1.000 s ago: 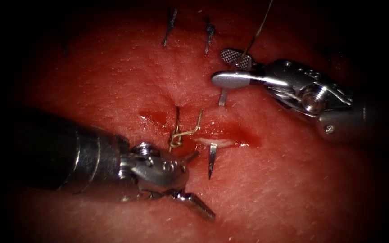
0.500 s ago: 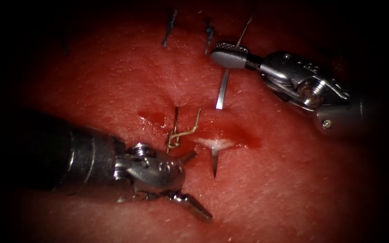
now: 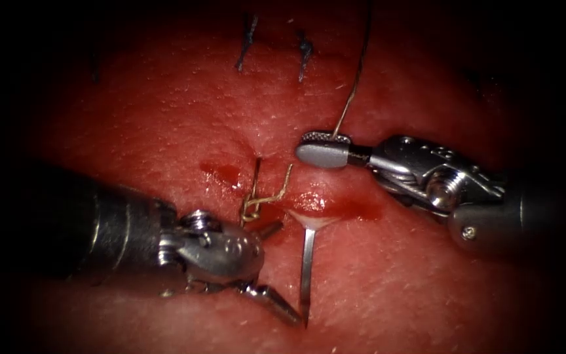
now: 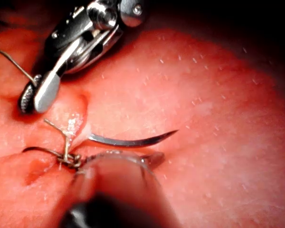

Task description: Wound Closure

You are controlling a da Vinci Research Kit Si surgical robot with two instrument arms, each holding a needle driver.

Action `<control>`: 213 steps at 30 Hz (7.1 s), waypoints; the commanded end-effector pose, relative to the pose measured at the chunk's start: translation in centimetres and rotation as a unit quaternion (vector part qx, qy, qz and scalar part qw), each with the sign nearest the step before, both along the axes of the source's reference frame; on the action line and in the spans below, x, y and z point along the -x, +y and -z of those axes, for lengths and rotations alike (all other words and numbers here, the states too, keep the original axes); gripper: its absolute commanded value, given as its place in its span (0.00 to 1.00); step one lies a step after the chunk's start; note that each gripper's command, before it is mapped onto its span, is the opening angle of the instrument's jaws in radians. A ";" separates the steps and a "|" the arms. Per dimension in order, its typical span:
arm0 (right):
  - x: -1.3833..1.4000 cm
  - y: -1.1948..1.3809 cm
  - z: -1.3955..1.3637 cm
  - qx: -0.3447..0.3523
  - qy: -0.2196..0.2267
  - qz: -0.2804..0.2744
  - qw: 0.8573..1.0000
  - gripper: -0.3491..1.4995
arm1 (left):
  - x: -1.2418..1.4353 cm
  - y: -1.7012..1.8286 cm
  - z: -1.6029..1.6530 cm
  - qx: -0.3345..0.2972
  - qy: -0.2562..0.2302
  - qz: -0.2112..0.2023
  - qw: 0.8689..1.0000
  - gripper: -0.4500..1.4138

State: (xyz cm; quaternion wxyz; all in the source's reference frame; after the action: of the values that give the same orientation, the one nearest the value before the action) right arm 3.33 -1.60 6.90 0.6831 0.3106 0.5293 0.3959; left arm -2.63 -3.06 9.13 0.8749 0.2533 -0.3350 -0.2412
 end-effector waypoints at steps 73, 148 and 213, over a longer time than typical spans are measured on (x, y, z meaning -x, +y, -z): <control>0.81 -0.18 -0.38 0.063 0.068 -0.061 0.994 0.21 | 0.48 0.34 1.19 -0.190 -0.252 0.090 0.945 0.00; 0.46 -0.03 0.49 -0.282 0.124 -0.025 0.951 0.83 | 0.86 0.41 0.95 0.438 -0.225 -0.153 0.857 0.06; 0.60 0.42 0.35 0.108 0.125 -0.100 0.981 0.00 | 0.23 0.81 0.52 0.083 -0.071 -0.022 0.994 0.00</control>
State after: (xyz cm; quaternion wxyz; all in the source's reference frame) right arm 2.67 -1.14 6.49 0.5984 0.2269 0.6785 0.3606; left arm -2.83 -2.20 8.60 0.8755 0.2034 -0.4026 -0.1733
